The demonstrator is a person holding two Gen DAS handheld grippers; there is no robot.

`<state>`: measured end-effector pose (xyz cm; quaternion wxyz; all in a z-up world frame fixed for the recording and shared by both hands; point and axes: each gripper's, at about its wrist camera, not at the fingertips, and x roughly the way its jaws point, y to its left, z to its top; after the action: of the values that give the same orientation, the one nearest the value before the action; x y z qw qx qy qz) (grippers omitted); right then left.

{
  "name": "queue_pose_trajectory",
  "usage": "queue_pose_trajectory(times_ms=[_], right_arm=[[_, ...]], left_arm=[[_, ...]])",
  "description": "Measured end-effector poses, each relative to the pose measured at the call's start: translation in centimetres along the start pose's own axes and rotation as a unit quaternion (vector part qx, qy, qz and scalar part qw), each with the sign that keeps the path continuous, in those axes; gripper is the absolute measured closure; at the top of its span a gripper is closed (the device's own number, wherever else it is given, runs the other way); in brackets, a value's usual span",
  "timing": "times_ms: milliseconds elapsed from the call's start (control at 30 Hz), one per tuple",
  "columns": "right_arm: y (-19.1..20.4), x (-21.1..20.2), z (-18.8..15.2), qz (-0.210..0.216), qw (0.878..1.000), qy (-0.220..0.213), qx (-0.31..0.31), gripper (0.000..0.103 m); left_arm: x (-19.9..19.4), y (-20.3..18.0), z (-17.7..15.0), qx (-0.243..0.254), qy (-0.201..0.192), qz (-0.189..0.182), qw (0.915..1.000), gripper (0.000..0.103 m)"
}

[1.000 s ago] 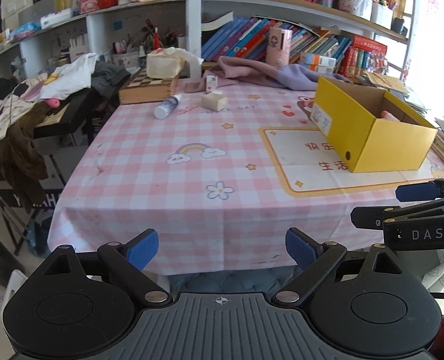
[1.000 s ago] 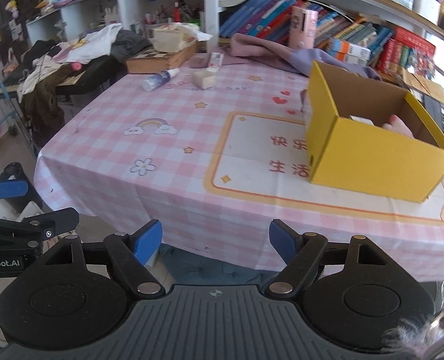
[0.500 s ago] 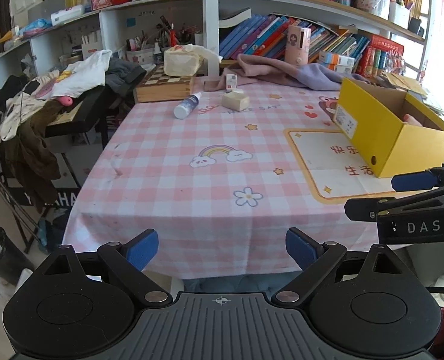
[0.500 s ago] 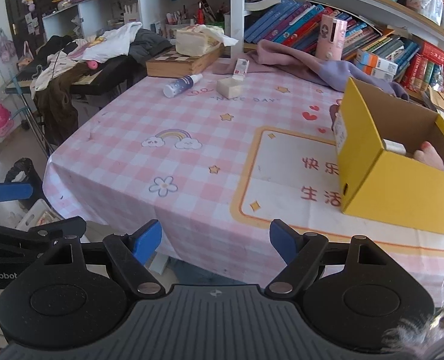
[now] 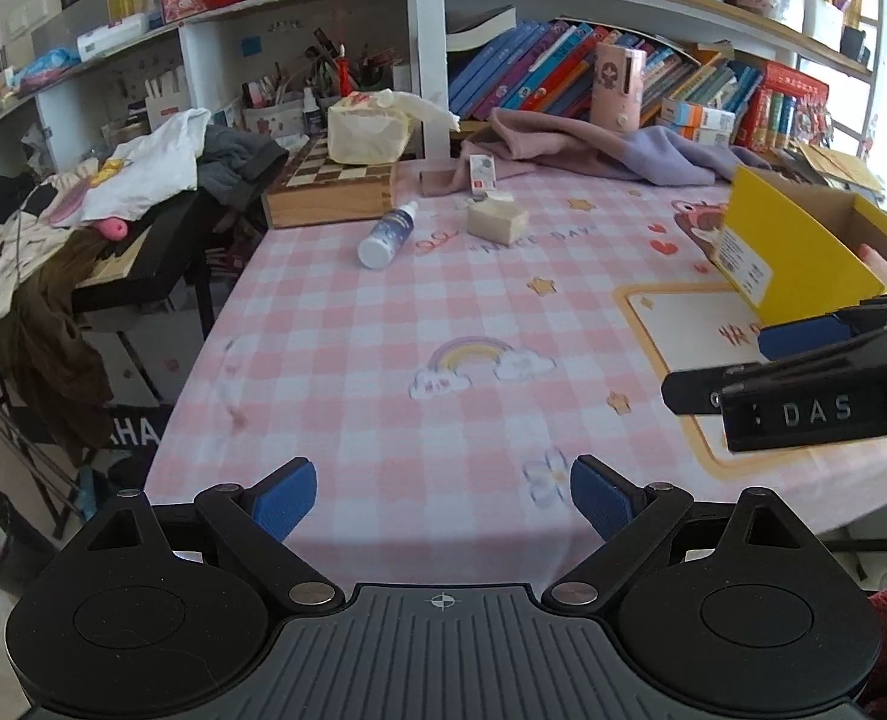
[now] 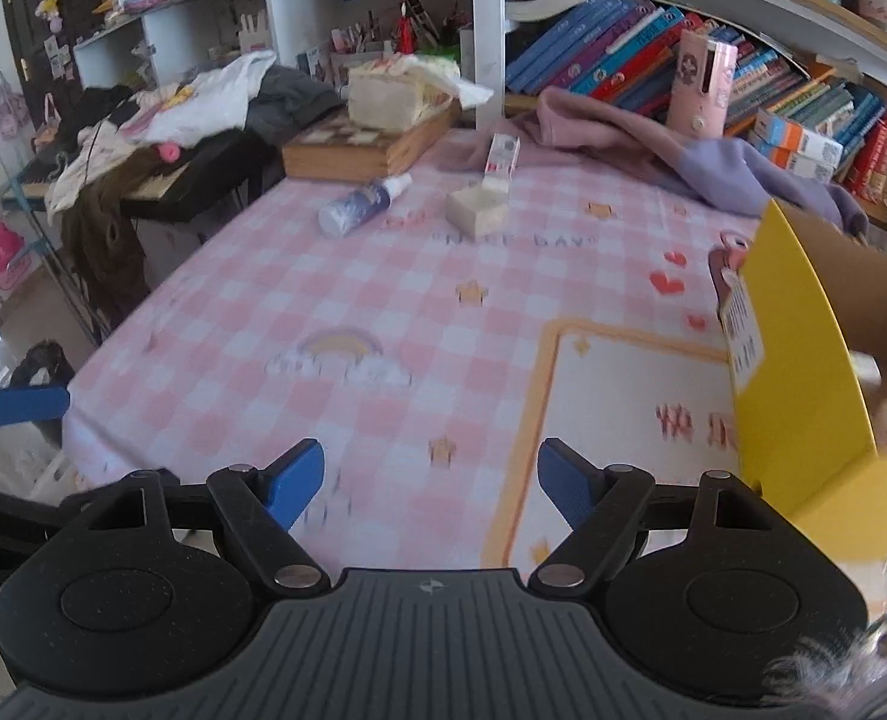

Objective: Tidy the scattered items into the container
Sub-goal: 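Reach the left tool to the white spray bottle while the right tool reaches the white block, then close the left tool on the spray bottle while the right tool grasps the white block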

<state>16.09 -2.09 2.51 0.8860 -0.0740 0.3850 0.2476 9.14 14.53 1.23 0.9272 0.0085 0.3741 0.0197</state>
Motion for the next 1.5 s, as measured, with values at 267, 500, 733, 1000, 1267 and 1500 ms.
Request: queue_pose_trajectory(times_ms=[267, 500, 733, 1000, 1267, 1500], right_arm=[[-1.0, 5.8, 5.3, 0.009, 1.000, 0.016, -0.001, 0.027], [-2.6, 11.1, 9.4, 0.003, 1.000, 0.013, 0.002, 0.031], [-4.5, 16.5, 13.2, -0.016, 1.000, -0.008, -0.002, 0.044], [-5.0, 22.1, 15.7, -0.001, 0.999, -0.003, -0.048, 0.054], [-4.3, 25.3, 16.1, 0.005, 0.994, 0.013, -0.108, 0.054], [-4.3, 26.4, 16.2, 0.013, 0.993, 0.012, -0.119, 0.054]], left_arm=[[4.6, 2.7, 4.3, -0.023, -0.003, 0.006, 0.9997, 0.009], [9.5, 4.1, 7.9, -0.011, -0.004, 0.005, 0.9999, 0.010], [14.8, 4.6, 11.6, 0.023, -0.021, 0.001, 0.9995, 0.018], [21.2, 5.1, 14.7, 0.042, 0.003, -0.027, 0.9987, 0.044], [25.9, 4.8, 16.1, 0.064, 0.025, -0.036, 0.9970, 0.055], [28.3, 5.3, 16.0, 0.037, 0.050, -0.045, 0.9971, 0.064]])
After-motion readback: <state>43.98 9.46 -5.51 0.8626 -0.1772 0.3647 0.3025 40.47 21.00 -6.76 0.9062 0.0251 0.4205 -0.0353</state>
